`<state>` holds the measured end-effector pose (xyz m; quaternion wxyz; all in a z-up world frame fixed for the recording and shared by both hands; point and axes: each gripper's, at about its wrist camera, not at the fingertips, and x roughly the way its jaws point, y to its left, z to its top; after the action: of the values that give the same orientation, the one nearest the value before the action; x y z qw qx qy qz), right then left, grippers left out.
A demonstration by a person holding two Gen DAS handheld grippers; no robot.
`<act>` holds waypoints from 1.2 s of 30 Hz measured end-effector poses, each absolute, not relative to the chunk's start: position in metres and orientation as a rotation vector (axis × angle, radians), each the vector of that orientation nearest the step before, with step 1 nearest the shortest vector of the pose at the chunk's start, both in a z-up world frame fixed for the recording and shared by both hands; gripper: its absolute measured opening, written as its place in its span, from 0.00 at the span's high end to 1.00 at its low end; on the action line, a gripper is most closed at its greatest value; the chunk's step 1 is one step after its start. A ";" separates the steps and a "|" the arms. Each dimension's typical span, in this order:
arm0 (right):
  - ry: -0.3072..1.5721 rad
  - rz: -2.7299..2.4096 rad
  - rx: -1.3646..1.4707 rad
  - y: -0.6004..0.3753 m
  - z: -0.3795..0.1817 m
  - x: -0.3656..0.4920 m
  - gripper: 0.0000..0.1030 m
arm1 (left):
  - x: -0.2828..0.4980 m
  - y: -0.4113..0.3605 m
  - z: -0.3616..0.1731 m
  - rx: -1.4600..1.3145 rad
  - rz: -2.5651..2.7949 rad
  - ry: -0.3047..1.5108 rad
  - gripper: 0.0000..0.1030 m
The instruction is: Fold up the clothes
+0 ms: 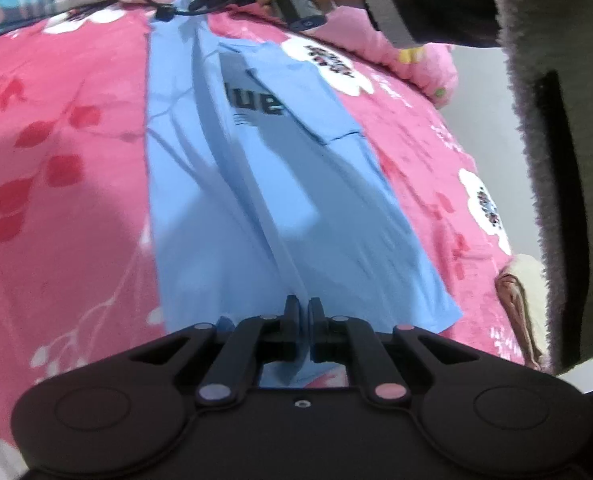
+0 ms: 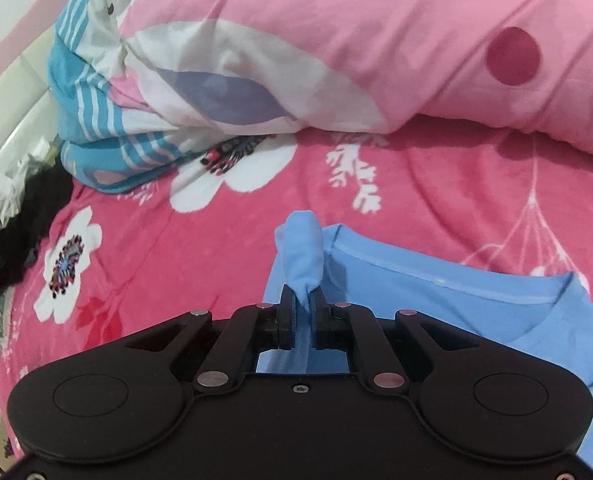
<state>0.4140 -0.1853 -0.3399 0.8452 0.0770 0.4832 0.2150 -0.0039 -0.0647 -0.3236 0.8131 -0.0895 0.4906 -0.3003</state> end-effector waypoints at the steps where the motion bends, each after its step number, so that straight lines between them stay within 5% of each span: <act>1: 1.016 0.452 0.168 -0.190 -0.339 0.413 0.94 | -0.003 -0.069 -0.323 -0.189 -0.650 1.045 0.96; 36: 1.003 0.307 0.324 -0.394 -0.364 0.393 0.94 | 0.009 -0.213 -0.336 -0.087 -0.913 1.075 0.96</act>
<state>0.3926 -0.3942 -0.3644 0.8530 0.1538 0.4769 0.1461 0.0093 -0.2135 -0.3356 0.7607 -0.0398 0.4938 -0.4194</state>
